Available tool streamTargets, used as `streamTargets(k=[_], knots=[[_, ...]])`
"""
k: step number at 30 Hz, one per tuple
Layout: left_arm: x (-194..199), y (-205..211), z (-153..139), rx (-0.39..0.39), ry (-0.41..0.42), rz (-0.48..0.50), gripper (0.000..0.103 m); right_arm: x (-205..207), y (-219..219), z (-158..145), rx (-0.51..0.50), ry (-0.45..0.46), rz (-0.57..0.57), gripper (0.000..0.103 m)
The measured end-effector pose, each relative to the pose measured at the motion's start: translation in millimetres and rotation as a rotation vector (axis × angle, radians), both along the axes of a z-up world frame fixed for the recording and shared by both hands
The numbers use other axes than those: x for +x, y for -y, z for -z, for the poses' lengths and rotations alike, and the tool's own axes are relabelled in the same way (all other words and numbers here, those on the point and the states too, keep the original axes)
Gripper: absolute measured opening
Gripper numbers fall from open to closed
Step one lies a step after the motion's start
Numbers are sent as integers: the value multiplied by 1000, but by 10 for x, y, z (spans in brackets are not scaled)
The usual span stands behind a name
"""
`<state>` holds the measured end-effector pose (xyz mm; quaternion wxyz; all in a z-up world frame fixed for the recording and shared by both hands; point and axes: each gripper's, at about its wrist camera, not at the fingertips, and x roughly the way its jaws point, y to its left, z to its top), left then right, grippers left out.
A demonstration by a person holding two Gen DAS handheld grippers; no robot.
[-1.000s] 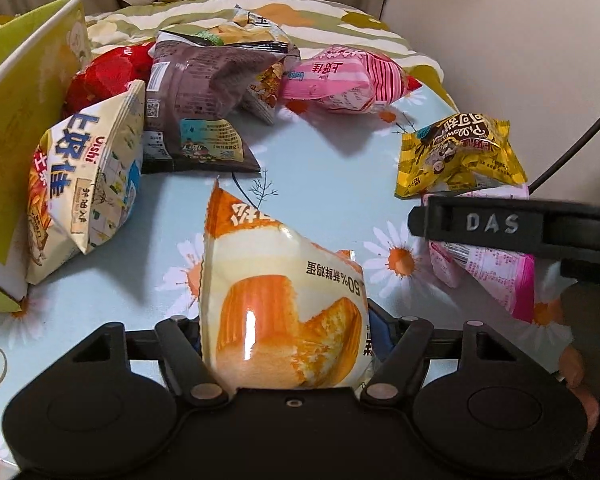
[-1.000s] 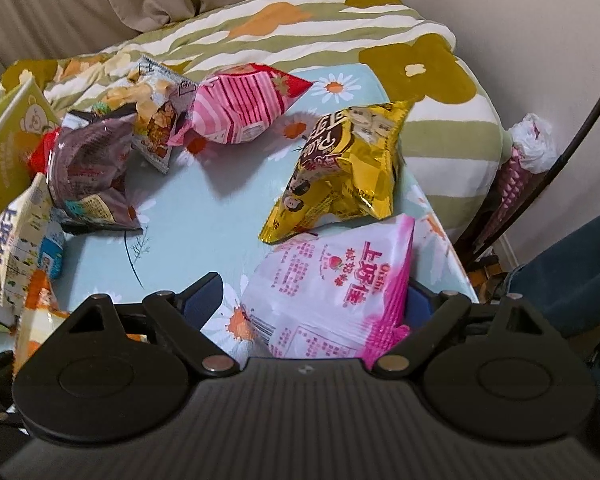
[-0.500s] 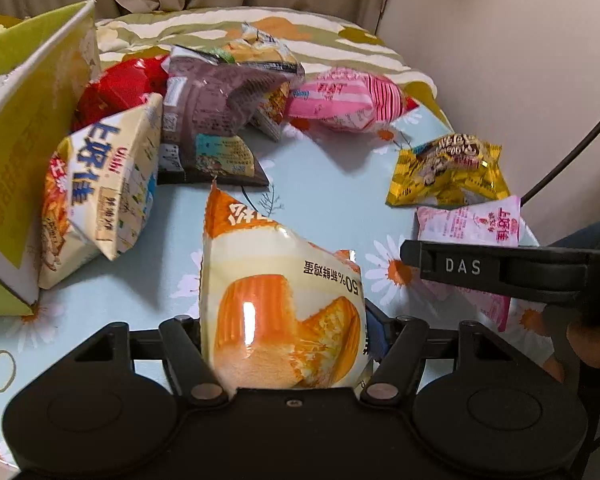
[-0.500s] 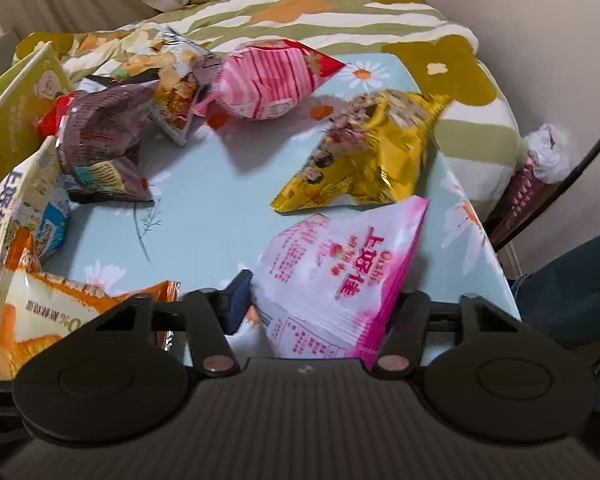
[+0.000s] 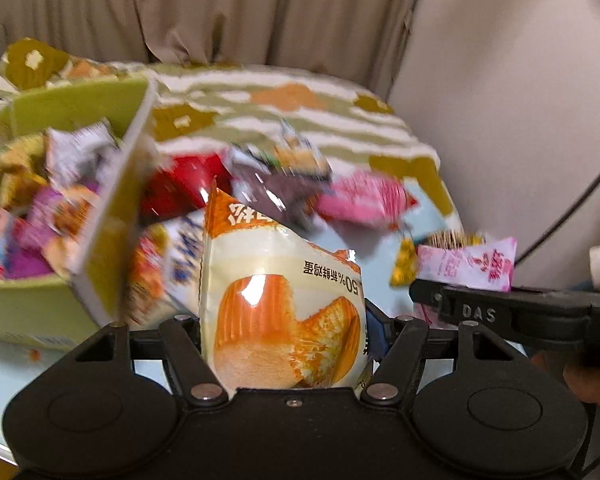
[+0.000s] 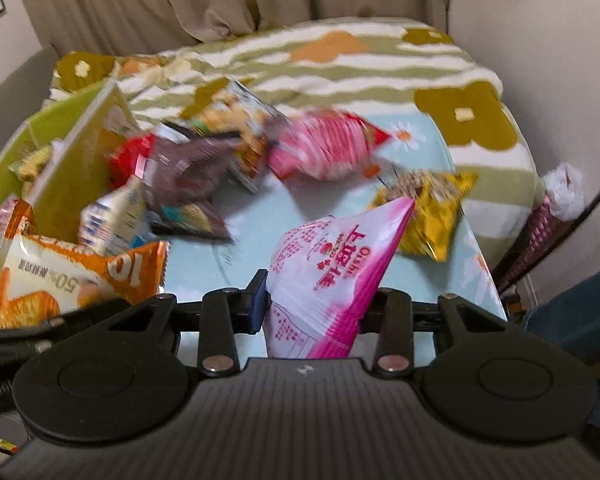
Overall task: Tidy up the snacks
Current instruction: 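Lift both held packets and carry them over the cardboard box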
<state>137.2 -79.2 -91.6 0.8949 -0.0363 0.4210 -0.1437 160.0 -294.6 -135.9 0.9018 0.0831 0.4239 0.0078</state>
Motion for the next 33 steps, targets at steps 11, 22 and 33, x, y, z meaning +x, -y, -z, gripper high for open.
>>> streamTargets(k=[11,22,33], knots=[[160,-900,-637,-11,122,-124,71,202,-741,-779,82,150,-114,54],[692,-1874,-799,-7,145,-186,71,758,-1779,-1076,103,222,-213,54],[1511,-2520,-419,-61,29,-121,71,1248,-2452,-934,73,154,-141,54]])
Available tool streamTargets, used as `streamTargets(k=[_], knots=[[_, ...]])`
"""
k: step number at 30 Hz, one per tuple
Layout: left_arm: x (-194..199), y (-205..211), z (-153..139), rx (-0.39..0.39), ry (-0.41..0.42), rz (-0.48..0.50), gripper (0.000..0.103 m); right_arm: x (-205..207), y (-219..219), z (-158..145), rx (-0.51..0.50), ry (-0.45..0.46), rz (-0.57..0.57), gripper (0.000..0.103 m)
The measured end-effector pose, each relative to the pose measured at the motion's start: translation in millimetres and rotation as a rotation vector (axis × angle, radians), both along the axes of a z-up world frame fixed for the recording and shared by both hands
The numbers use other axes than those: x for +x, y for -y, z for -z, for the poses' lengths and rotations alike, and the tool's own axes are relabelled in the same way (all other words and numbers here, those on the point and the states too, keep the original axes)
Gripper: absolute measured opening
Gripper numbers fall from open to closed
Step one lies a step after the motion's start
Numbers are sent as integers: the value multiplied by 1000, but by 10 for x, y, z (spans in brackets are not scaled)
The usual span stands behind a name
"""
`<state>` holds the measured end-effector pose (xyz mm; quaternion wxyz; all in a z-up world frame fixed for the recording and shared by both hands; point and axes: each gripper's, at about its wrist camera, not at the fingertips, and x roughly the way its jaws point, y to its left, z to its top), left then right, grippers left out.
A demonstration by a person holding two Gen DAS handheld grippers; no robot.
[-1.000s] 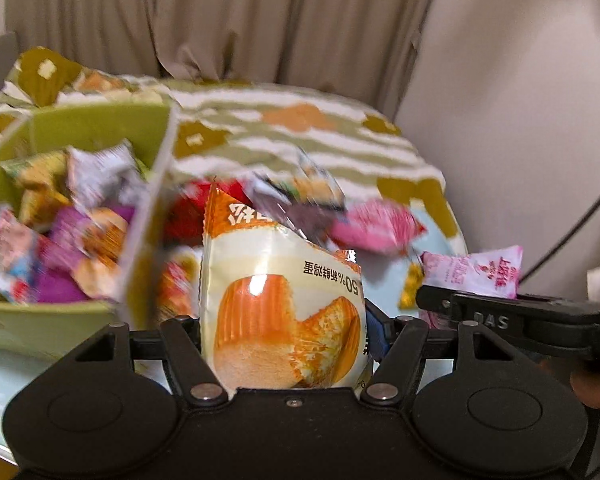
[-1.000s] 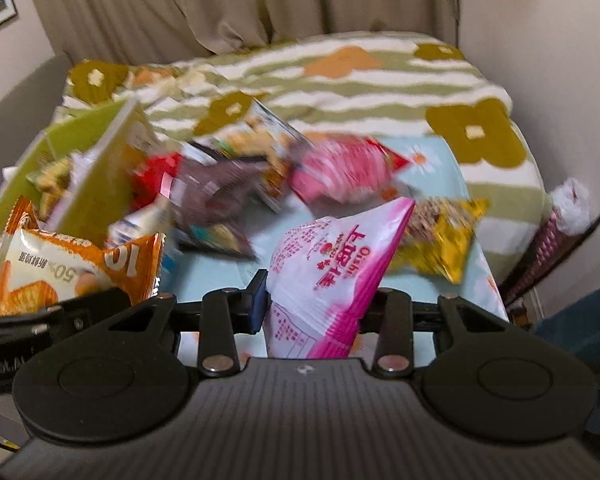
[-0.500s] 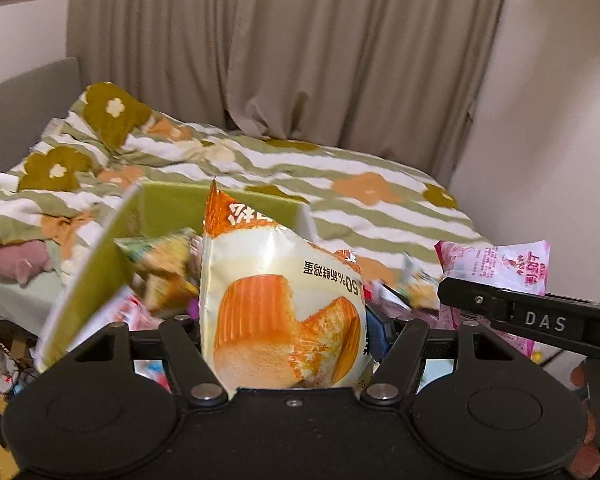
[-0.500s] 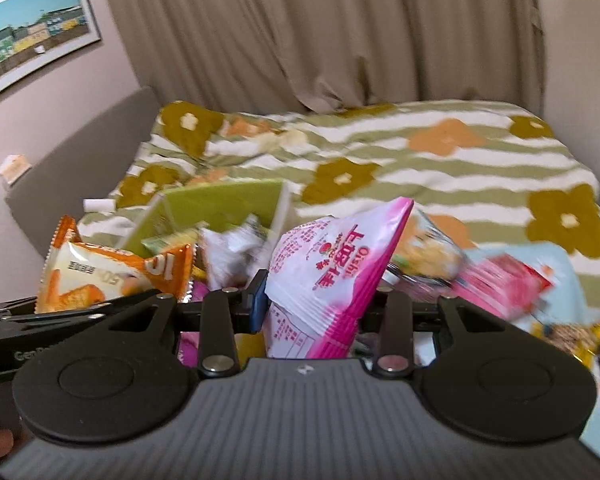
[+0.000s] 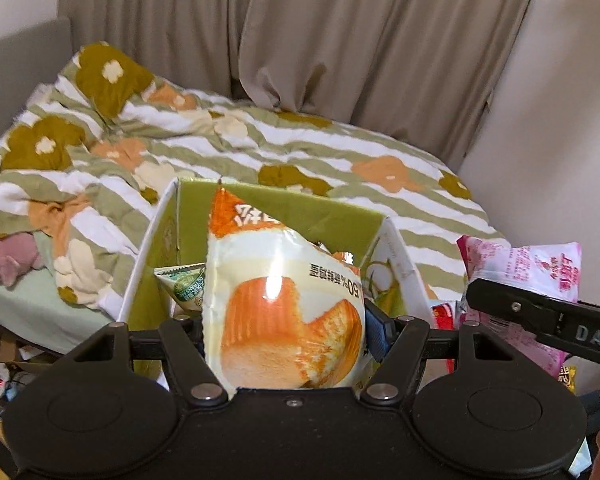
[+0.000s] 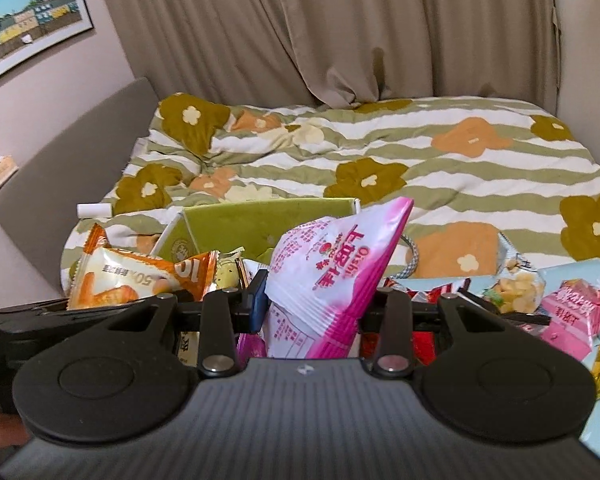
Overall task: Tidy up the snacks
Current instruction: 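Lift both held packets and carry them over the cardboard box, then open both tools to drop the packets into the cardboard box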
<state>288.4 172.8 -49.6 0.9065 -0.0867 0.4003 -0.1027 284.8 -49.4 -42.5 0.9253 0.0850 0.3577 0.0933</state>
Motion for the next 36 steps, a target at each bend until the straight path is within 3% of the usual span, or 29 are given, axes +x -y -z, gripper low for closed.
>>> streamTargets(k=[2,4,6,7,19,29,31,32,33,34,36], knots=[[109,-47,96,-19,-17,17,71,54,-71,50,-7,-14,13,54],[167,-61,165,-25,-28,11,82,99,-123,98,-16,-31,21,54],[206,-80,203,3,-27,1,100,151,-165,147,-26,-48,23,54],[188,-86,205,26,-16,-9,101,177,-174,176,-30,-55,22,54],[-62,-185,129,140,-46,-91,102,394,-303,332,-30,-102,-80,55],[-81,-170,90,164,-60,-149,102,653,-313,447,-44,-148,-144,56],[-73,-158,99,170,-62,-154,102,692,-320,492,-46,-161,-149,60],[-66,-141,102,172,-65,-156,102,701,-319,510,-48,-161,-152,71],[-66,-135,111,173,-68,-157,102,706,-314,519,-47,-159,-150,93],[-63,-126,118,175,-71,-157,102,702,-303,529,-42,-152,-142,103],[-64,-120,130,183,-76,-163,102,686,-281,529,-28,-135,-136,103]])
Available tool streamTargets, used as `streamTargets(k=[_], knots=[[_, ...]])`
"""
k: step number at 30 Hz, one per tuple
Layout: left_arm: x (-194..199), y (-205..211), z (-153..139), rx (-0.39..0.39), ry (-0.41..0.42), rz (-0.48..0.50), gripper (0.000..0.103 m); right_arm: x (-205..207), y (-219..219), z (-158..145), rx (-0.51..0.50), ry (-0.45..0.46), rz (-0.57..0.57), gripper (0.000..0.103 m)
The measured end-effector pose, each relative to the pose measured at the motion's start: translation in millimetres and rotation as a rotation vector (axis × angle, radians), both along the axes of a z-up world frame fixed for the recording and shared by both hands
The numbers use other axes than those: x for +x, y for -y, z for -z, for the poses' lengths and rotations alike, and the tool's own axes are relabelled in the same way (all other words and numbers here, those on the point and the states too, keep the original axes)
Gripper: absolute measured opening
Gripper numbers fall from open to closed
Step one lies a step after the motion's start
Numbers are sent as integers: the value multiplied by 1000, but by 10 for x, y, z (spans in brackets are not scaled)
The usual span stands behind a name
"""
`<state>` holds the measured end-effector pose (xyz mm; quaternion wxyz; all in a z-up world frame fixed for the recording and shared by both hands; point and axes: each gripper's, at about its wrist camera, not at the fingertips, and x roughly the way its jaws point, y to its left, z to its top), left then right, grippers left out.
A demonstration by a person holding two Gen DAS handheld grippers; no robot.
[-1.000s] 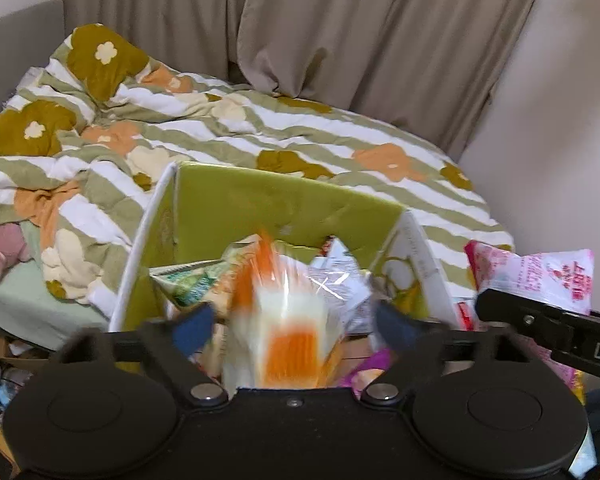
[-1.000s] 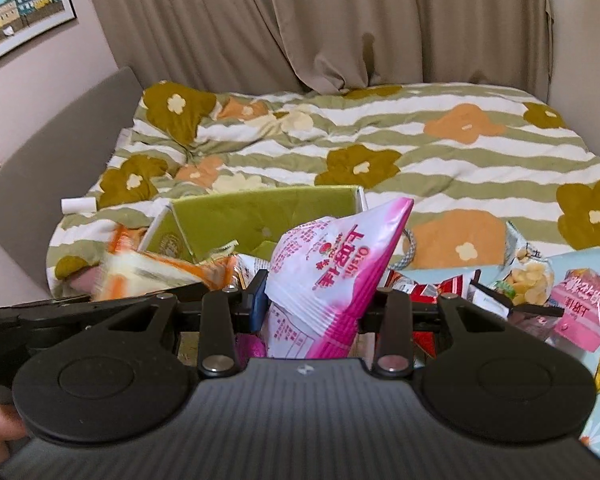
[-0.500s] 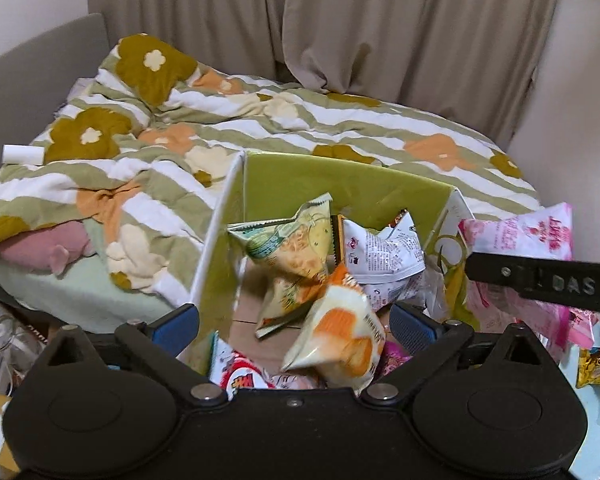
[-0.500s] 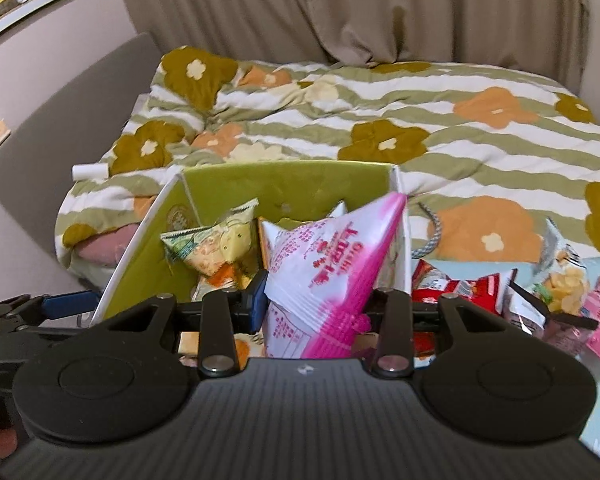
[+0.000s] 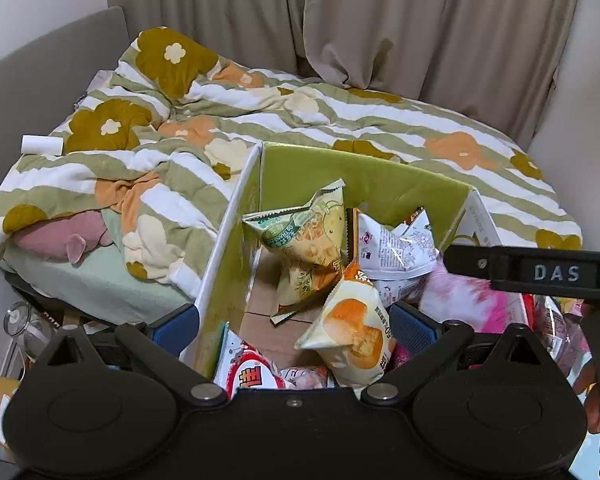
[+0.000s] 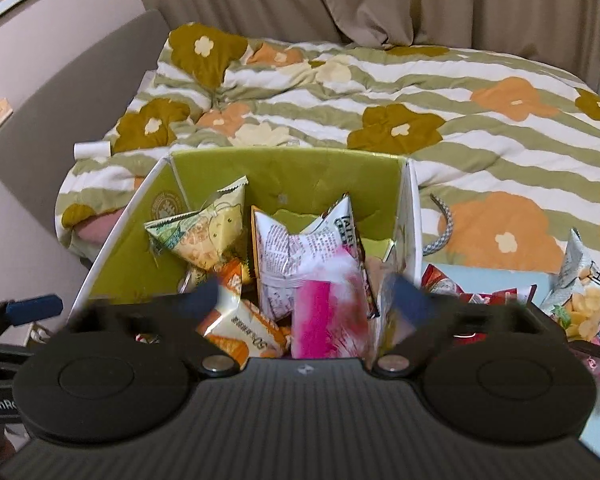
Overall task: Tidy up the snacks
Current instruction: 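Open both tools to drop the packets into the cardboard box, then move both tools back over the snack tray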
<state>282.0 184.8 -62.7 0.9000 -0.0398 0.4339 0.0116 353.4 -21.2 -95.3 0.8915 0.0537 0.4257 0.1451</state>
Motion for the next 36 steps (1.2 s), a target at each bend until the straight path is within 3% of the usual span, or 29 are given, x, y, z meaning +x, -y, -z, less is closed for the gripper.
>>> streamTargets(k=[10,21,28,36], knots=[[-104,14,-72,-2,15,-14,102,-139,68,-85,-10,24,-4,103],[-414,78,-382,16,99,22,102,-567,76,-460,-11,107,6,103],[-669,211,-564,15,152,113,102,-953,247,-658,15,149,90,103],[-811,659,-579,-44,189,279,102,-1462,637,-724,-82,193,241,103]])
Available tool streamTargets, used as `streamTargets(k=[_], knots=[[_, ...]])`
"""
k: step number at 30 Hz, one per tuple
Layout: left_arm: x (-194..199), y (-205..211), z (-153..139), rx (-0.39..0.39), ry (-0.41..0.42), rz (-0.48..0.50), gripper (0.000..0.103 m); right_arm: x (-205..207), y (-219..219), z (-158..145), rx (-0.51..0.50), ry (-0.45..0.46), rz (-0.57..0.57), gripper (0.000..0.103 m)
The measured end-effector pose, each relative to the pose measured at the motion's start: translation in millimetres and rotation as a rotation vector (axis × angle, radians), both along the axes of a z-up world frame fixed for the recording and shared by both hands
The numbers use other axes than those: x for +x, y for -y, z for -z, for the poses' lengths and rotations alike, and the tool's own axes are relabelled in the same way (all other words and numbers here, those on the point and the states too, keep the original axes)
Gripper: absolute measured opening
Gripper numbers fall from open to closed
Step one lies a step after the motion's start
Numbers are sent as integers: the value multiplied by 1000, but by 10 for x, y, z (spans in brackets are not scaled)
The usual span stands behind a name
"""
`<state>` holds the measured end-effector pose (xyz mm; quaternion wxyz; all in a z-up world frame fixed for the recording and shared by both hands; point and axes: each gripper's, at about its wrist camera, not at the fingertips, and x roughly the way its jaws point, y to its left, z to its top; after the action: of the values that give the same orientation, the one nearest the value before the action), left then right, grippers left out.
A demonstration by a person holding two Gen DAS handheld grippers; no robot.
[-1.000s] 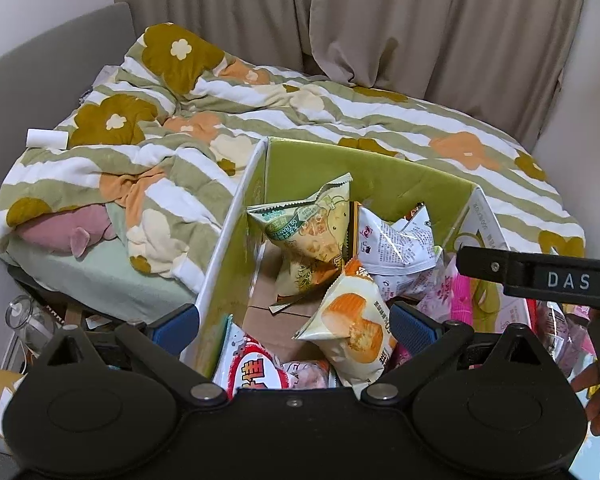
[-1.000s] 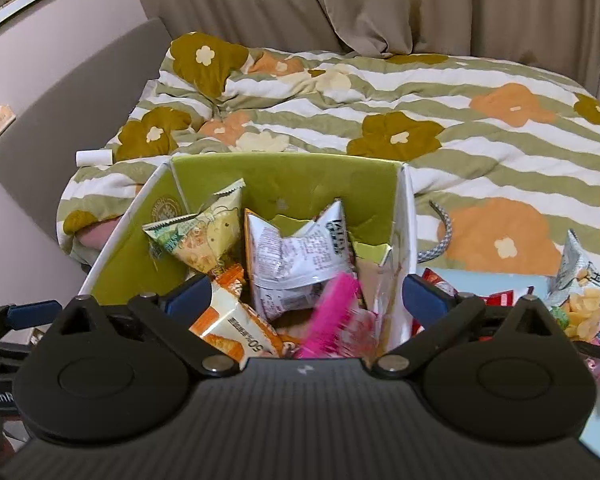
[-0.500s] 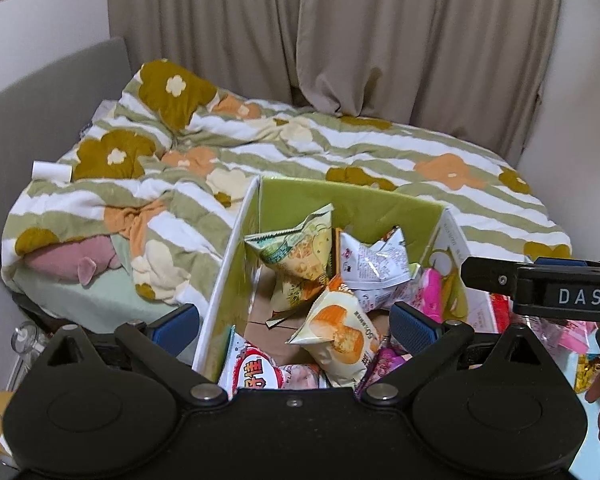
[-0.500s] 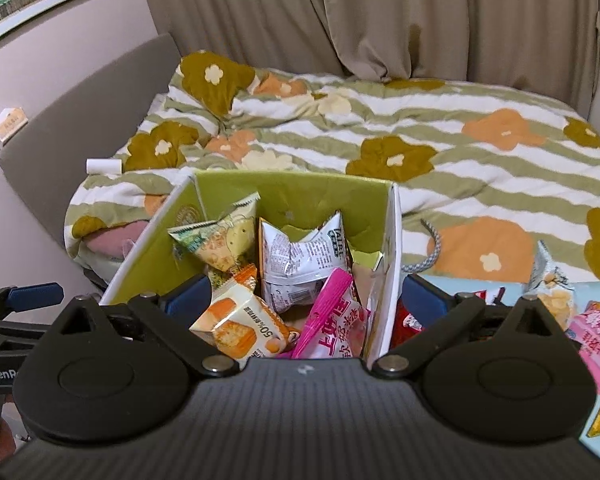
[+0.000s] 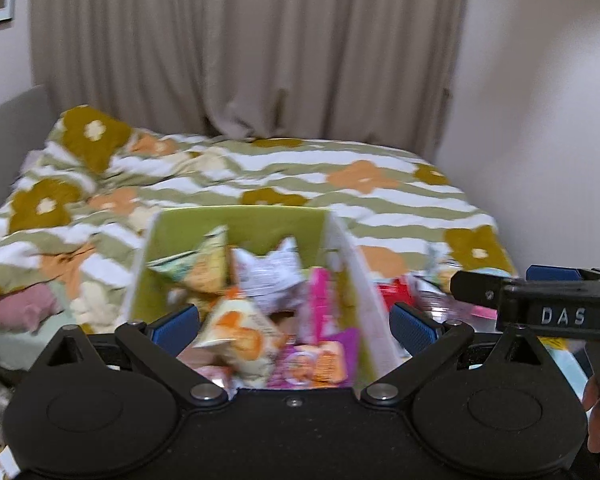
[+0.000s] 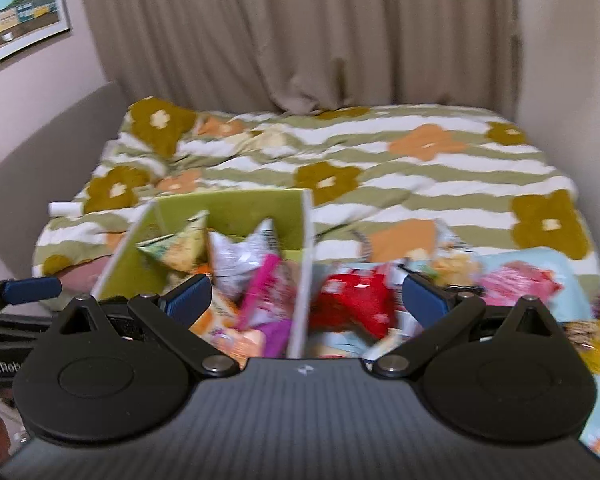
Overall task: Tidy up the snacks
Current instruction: 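Move both tools back over the snack tray, then grasp a purple chip bag with the left tool while the right tool grasps a gold bag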
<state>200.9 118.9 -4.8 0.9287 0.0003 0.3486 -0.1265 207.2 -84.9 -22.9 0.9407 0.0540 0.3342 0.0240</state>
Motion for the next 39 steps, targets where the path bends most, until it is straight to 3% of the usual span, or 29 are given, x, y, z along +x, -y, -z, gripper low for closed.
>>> streamTargets(k=[4,14,19,26,32,39], knots=[[-22,317,42,-11,-14,66,102,-185,270,7,-76,3,72,103],[4,1337,259,21,-33,161,102,-393,1385,170,-84,-37,213,103],[78,1834,437,65,-22,171,102,-379,1907,330,-69,-60,254,103],[305,2423,847,194,-11,147,99,-249,2545,701,-20,-109,263,103],[553,2648,1242,282,-41,120,95,-67,2784,1034,1,-136,245,103],[786,2699,1562,312,-116,125,93,96,2812,1353,23,-186,278,103]])
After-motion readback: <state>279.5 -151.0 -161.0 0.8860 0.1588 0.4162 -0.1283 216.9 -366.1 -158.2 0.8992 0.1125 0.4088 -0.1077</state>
